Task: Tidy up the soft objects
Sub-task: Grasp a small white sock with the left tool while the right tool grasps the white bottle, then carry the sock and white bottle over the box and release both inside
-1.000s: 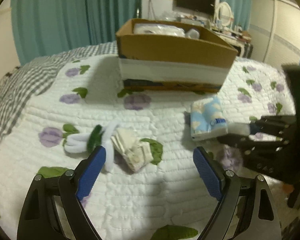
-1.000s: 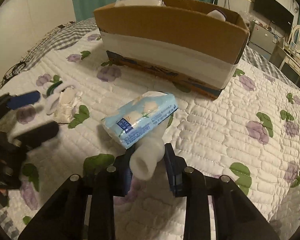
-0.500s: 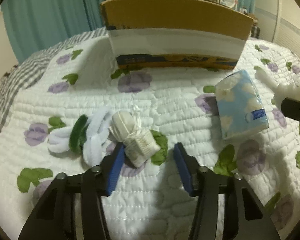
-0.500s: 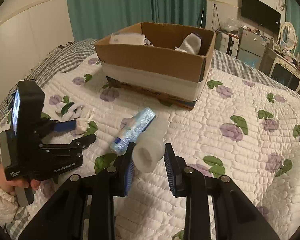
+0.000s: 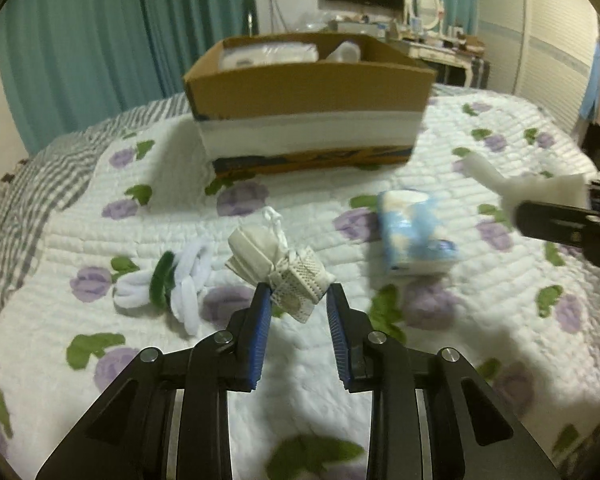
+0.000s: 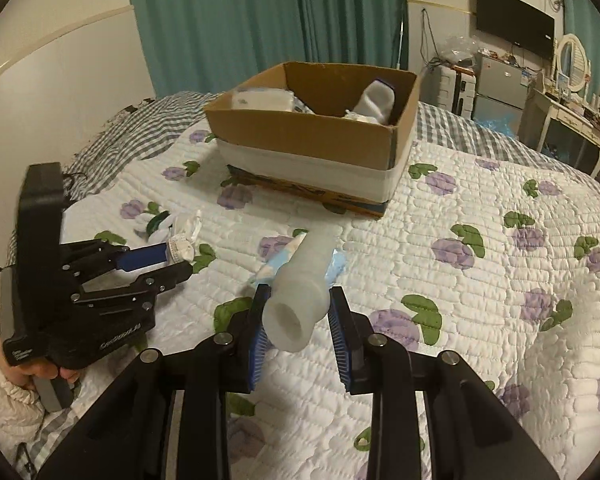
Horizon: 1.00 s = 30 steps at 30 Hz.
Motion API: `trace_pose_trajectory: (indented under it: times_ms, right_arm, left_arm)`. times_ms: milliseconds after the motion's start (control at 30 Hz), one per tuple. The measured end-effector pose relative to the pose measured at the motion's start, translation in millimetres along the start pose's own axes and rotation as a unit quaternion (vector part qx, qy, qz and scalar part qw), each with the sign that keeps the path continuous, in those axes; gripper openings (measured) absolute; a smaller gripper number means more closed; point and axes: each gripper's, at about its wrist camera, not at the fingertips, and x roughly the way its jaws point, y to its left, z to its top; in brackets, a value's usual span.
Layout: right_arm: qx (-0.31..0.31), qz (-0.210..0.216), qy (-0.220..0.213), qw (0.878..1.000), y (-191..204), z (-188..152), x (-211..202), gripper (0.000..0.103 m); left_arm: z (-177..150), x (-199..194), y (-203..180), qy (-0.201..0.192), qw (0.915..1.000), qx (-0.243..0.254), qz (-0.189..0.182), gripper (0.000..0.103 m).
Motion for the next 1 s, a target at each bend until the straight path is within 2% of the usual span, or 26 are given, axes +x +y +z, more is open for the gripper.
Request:
trace_pose_trajectory:
  times_ms: [200,567,767,1000]
  right_arm:
    - [-0.004,0.000,-0.008,1.000,8,1,-19,0.028]
    - [-0.016,-0.021,-0.052,0.998,11,15,-78,0.028]
    - [-0.035,-0.020,-0.095,0.995,18,42,-110,0.028]
    - [-0.052,-0.030,-0.132,0.989,24,88,-128,0.028]
  left_arm:
    - [0,-27,-13,-0.006,0.9999,-0.005,-0.014,0.028]
    - [26,-86,-27,-0.052,0.9983,0.009,-0.024,0.028]
    - [54,-115,-29,-0.074,0.9966,0.018,-0.031,0.028]
    - [108,-137,-17,-0.107,0.9935,0.035,-0.017,0.028]
